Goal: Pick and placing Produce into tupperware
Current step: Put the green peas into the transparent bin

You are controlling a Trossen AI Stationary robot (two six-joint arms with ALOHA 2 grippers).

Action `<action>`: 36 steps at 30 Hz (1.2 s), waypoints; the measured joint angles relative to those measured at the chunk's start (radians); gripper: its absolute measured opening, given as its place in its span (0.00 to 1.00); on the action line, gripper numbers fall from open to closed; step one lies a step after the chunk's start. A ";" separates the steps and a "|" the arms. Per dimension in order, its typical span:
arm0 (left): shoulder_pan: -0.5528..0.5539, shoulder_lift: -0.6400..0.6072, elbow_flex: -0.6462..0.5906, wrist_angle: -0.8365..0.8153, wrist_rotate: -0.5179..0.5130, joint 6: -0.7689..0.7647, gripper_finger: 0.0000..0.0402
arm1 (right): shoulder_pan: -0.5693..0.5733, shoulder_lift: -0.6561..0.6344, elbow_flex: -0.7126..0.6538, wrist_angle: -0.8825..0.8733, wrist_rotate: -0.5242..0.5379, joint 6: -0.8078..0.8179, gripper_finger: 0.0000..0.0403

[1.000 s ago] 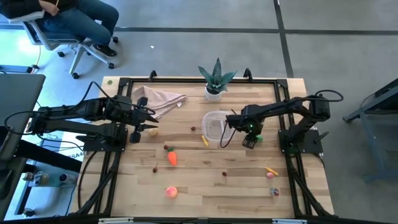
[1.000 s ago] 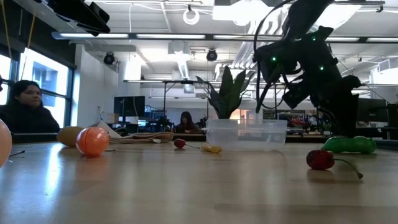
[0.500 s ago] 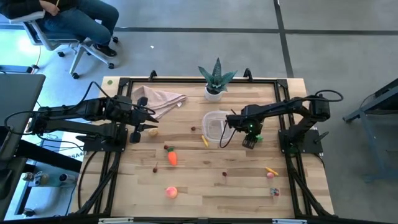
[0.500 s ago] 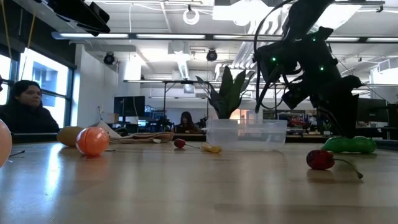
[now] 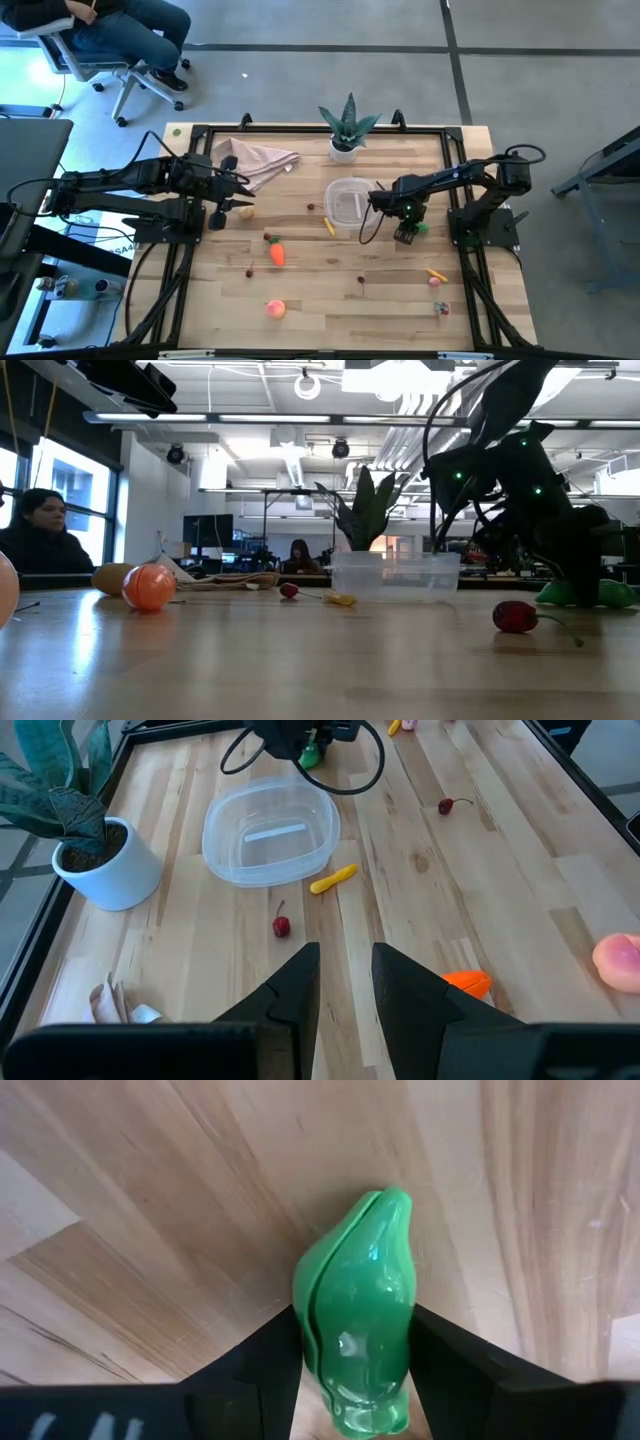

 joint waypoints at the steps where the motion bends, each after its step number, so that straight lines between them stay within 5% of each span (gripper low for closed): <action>1: 0.000 0.000 0.000 0.000 0.000 0.000 0.21 | 0.000 0.000 0.000 0.003 0.000 -0.001 0.40; 36: 0.000 0.000 0.000 0.000 0.000 0.000 0.21 | 0.003 -0.005 0.018 0.004 0.003 0.115 0.32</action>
